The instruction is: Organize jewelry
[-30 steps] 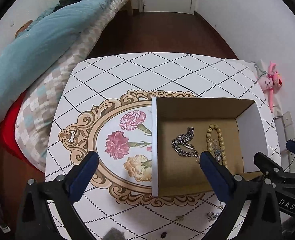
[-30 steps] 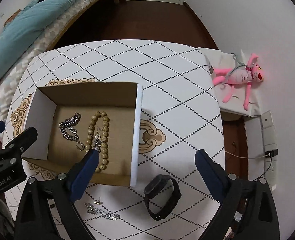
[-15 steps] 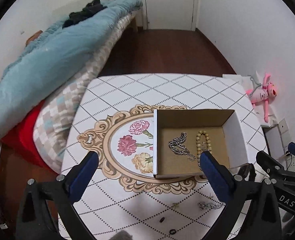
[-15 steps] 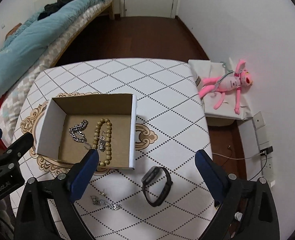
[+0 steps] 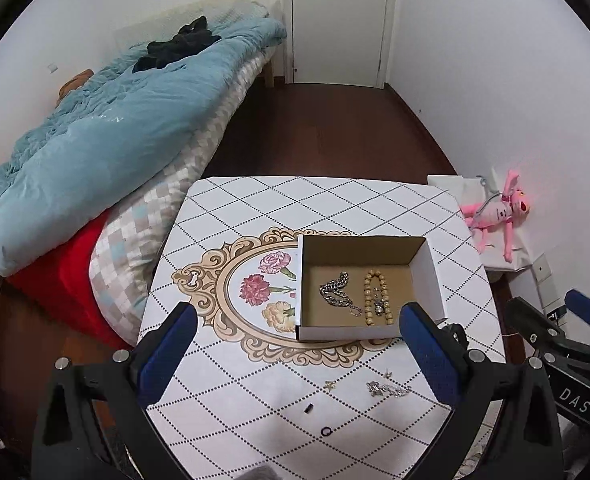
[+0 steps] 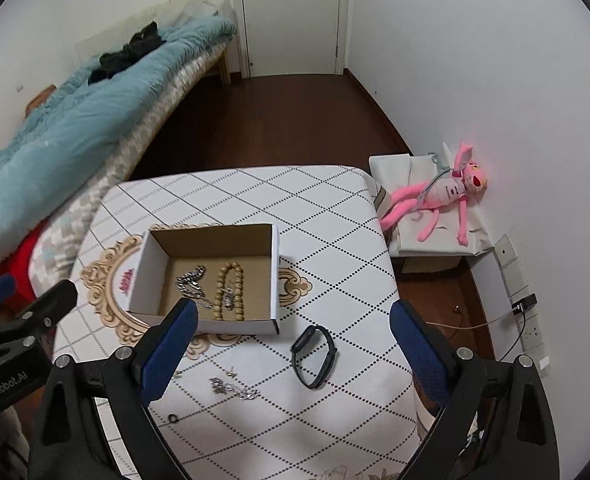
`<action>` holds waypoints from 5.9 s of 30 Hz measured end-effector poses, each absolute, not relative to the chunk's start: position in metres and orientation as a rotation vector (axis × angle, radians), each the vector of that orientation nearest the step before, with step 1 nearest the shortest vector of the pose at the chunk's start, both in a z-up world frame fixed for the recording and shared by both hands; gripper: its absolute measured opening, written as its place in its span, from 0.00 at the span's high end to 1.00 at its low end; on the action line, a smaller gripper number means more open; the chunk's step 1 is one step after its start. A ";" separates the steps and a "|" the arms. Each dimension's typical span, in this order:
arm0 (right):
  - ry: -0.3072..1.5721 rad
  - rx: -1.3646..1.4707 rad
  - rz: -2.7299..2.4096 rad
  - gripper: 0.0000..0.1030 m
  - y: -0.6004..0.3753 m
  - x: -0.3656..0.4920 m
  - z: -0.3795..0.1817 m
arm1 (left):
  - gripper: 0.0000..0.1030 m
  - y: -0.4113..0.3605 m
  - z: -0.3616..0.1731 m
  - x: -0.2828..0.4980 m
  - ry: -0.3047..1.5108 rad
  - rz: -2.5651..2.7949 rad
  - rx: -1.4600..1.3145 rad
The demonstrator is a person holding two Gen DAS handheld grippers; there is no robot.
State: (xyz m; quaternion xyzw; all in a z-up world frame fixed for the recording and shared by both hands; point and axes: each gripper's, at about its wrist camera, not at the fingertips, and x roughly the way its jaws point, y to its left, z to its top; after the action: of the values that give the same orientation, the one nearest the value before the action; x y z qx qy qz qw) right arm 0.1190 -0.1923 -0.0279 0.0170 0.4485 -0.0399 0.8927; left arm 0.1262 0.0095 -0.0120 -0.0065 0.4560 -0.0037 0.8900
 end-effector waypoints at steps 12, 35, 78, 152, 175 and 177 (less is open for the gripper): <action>1.133 0.118 -0.106 0.05 -0.226 0.124 -0.112 | 0.00 0.028 -0.083 0.127 1.063 0.110 -0.001; 1.210 0.079 -0.093 0.57 -0.225 0.158 -0.211 | 0.03 0.027 -0.181 0.099 1.263 0.045 -0.011; 1.057 0.260 0.083 0.61 -0.204 0.137 -0.112 | 0.91 -0.022 -0.078 0.152 1.092 -0.278 -0.146; 1.101 -0.085 0.089 0.82 -0.110 0.098 -0.219 | 0.00 0.059 -0.194 0.092 1.268 0.153 0.080; 1.105 0.160 0.022 0.93 -0.182 0.088 -0.185 | 0.71 0.000 -0.192 0.087 1.220 -0.081 0.086; 1.107 0.167 0.019 0.93 -0.184 0.089 -0.185 | 0.81 -0.002 -0.192 0.088 1.221 -0.091 0.081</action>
State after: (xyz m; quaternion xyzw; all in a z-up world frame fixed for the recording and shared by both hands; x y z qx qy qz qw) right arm 0.0885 -0.1837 -0.1852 0.0793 0.5250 0.0092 0.8474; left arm 0.0883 -0.0016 -0.1917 0.0380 0.5728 -0.0427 0.8177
